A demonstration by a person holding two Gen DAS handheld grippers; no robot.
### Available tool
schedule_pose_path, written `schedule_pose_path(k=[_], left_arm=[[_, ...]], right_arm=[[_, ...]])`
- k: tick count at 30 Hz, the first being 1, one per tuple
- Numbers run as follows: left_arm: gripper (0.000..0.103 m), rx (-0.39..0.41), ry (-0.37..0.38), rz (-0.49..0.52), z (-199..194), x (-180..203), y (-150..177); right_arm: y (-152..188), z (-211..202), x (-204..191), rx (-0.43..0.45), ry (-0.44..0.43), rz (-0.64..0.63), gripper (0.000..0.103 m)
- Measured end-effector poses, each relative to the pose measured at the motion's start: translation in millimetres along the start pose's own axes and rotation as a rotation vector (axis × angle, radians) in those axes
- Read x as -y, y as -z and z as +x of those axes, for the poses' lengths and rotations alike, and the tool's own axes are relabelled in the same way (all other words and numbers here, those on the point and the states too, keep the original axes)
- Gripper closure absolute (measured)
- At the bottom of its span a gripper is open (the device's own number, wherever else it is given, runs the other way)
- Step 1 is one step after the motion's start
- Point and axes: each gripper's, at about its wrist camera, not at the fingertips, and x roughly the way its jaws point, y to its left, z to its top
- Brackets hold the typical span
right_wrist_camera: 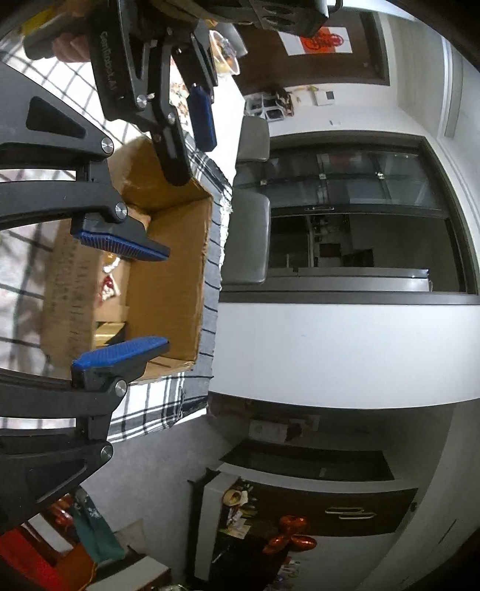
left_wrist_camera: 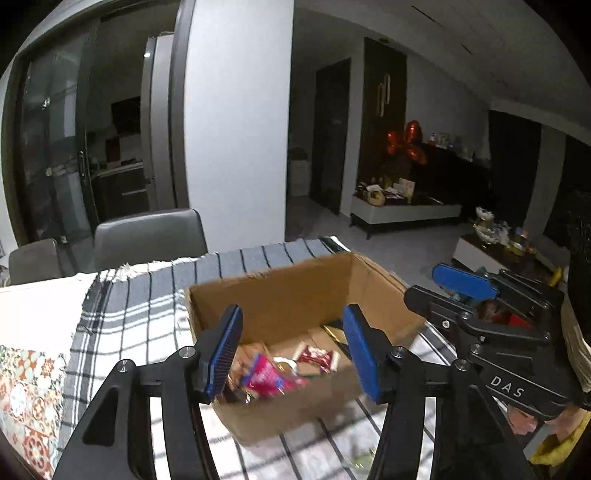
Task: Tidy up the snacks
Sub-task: 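Move both tools back toward the green candy and stick snack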
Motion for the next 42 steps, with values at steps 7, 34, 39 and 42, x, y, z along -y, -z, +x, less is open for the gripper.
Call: schedule_pose_path(k=[7, 34, 39, 42], left_arm=[[0.047, 0.002, 0.031, 0.054, -27, 23, 24], [0.061, -0.245, 0.252, 0.187, 18, 68, 120], [0.061, -0.289, 0.275, 0.186, 32, 66, 134], [0.061, -0.314, 0.295, 0.203, 41, 67, 139]], right_arm=[[22, -27, -1, -0.003, -0.028, -0.001, 0.059], [131, -19, 8, -0.200, -0.018, 0.071, 0.059], [144, -10, 12, -0.235, -0.019, 0.105, 0.059], [151, -6, 13, -0.251, -0.018, 0.117, 0.059]])
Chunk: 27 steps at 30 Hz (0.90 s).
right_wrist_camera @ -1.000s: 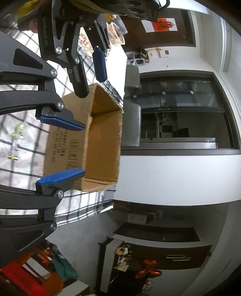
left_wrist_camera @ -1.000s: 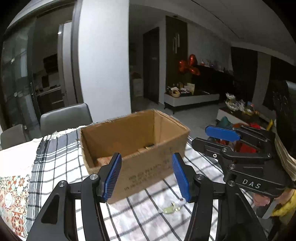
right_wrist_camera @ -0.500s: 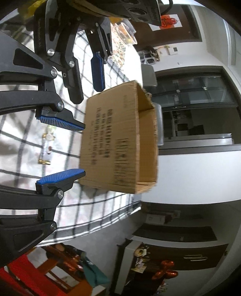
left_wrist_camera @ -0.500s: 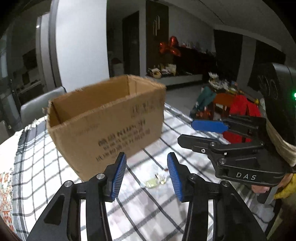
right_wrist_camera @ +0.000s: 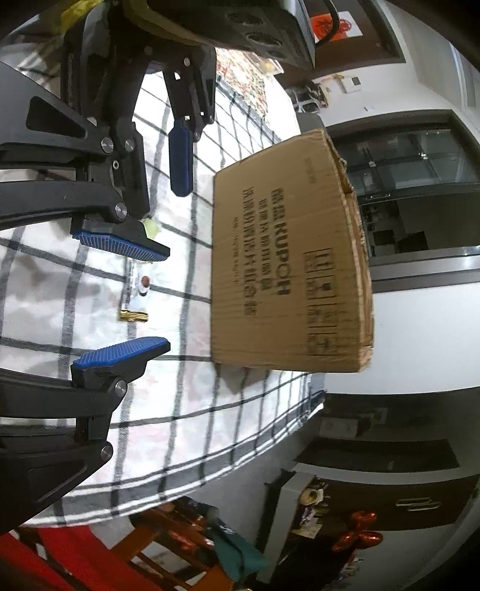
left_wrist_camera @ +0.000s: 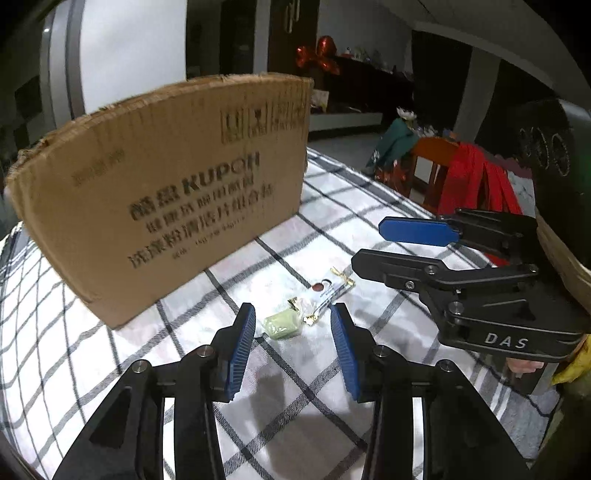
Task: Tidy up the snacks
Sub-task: 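Move both tools back toward the green candy and stick snack, then grasp the green candy with the left tool while the right tool grasps the gold-ended stick snack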
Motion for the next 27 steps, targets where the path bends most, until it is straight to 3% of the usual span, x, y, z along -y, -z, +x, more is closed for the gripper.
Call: schedule_pose_path(k=[22, 27], left_arm=[[0.063, -0.069, 0.047, 0.078, 39, -11, 0], [0.075, -0.063, 0.043, 0.078, 39, -12, 2]], right_arm=[[12, 19, 1, -0.068, 0.012, 0.035, 0.059], [12, 20, 0, -0.074, 0.017, 0.034, 0.059]])
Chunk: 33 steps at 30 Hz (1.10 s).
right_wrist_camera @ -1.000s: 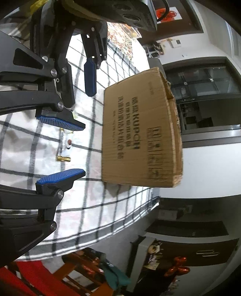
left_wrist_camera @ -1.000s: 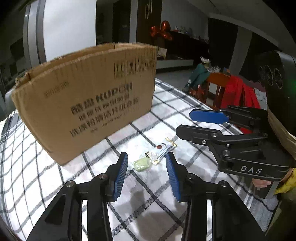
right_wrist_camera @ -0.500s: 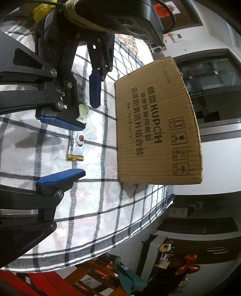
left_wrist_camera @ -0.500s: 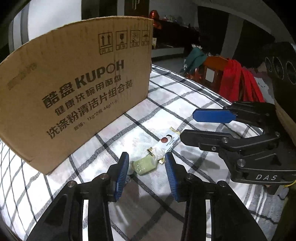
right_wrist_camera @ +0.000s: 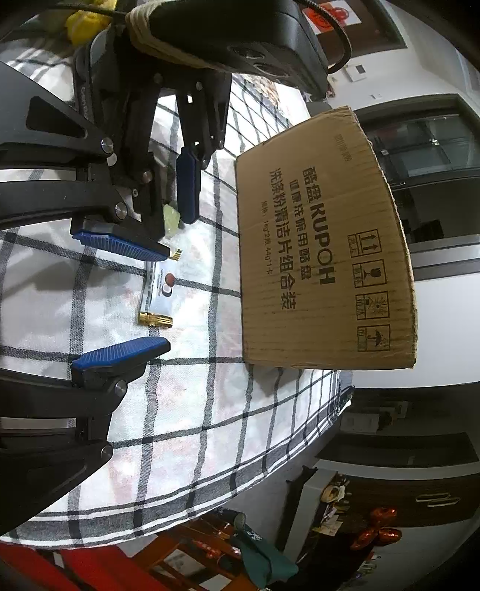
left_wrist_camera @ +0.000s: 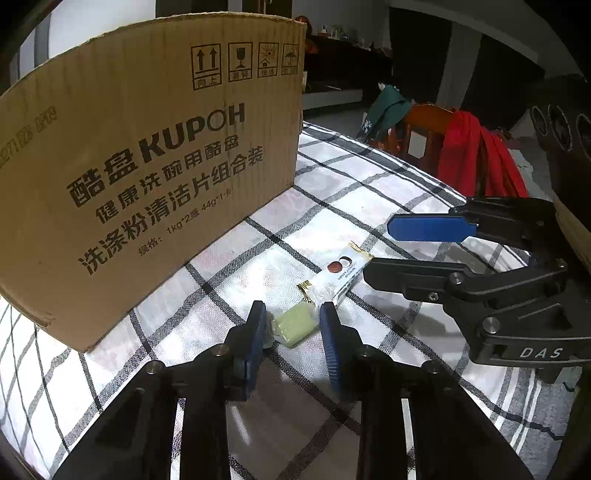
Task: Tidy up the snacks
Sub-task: 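Grasp the green candy with the left tool while the right tool grasps the gold-ended stick snack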
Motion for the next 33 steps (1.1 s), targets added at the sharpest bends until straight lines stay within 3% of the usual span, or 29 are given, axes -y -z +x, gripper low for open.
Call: schedule_pose_path(k=[15, 18, 27, 33], left_arm=[[0.076, 0.037, -0.056, -0.102, -31, 7, 4], [0.076, 0.036, -0.063, -0.115, -34, 7, 4], [0.076, 0.040, -0.190, -0.254, -47, -2, 12], [0.076, 0.023, -0.181, -0.319, -41, 0, 12]], right_arm=[[-1, 2, -5, -0.067, -0.068, -0.072, 0.059], [-4, 4, -11, -0.097, -0.088, -0.131, 0.059], [-20, 21, -29, -0.173, -0.129, -0.403, 0.059], [-25, 35, -36, -0.236, -0.188, -0.560, 0.059]])
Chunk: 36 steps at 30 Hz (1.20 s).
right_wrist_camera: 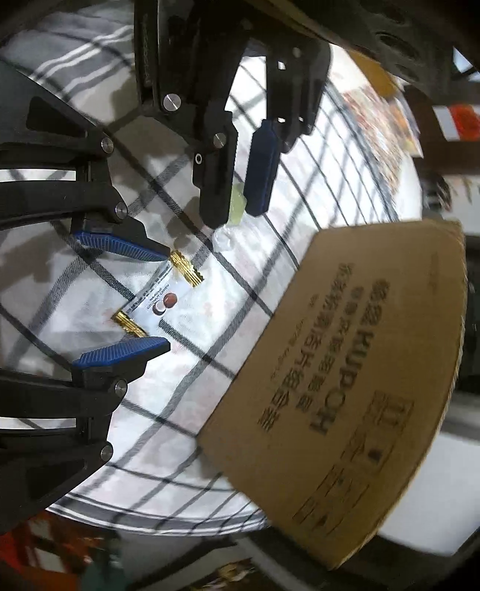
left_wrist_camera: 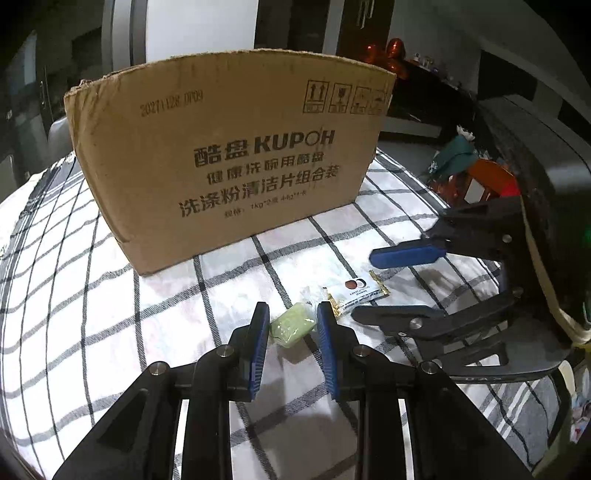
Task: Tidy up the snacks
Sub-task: 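Grasp the green candy with the left tool while the right tool grasps the gold-ended stick snack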
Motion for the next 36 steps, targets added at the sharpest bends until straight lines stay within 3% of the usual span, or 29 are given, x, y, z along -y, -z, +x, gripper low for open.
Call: schedule_pose_path(k=[10, 12, 14, 18, 28, 36], left_arm=[[0.076, -0.012, -0.013, -0.017, 6, -3, -2], [0.076, -0.011, -0.016, -0.019, 5, -3, -3], [0.076, -0.008, -0.017, -0.019, 5, -2, -4], [0.076, 0.002, -0.025, -0.017, 3, -2, -5], [0.076, 0.043, -0.045, -0.026, -17, -6, -7], [0.076, 0.103, -0.057, -0.027, -45, -7, -20]], right_arm=[[-6, 15, 3, -0.021, -0.059, -0.047, 0.060], [-7, 18, 4, -0.024, -0.082, -0.028, 0.065], [-7, 18, 6, -0.030, -0.114, -0.001, 0.076], [-3, 16, 6, -0.018, -0.120, 0.038, 0.080], [6, -17, 10, 0.108, -0.061, 0.227, 0.082], [-7, -56, 12, 0.238, -0.007, 0.324, 0.082]])
